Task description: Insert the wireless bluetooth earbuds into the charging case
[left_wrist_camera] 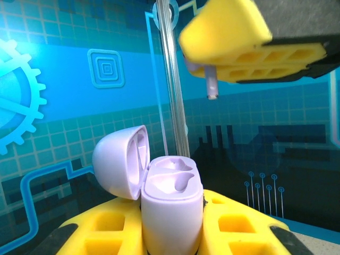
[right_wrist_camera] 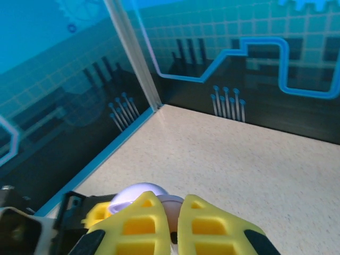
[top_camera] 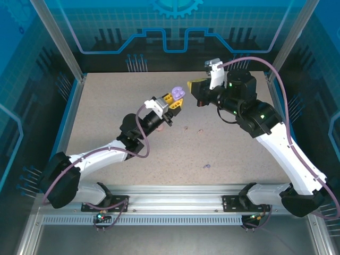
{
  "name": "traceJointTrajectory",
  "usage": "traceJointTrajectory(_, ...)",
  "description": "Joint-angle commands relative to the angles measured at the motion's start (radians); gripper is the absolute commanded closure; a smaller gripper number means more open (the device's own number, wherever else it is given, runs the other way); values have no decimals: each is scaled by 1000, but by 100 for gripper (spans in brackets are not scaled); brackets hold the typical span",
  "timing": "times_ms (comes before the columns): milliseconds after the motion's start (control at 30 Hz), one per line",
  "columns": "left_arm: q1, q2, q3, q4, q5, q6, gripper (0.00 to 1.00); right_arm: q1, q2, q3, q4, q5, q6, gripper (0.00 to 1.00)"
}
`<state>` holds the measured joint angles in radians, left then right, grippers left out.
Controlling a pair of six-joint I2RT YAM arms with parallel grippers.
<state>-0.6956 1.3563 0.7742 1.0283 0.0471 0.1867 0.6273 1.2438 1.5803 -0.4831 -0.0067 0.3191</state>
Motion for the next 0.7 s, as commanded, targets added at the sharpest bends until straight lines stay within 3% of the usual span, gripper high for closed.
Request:
traceJointTrajectory(0,3,13,37,47,29,20,100,4,-10,-25,116,-118,-84,92)
traceJointTrajectory(333,3,17,72,21,50,11,100,33,-11,-93,195,-164,-150,92)
traceJointTrajectory(667,2,17,79,1,47,0,100,33,-38,-167,222,-135,-143,93)
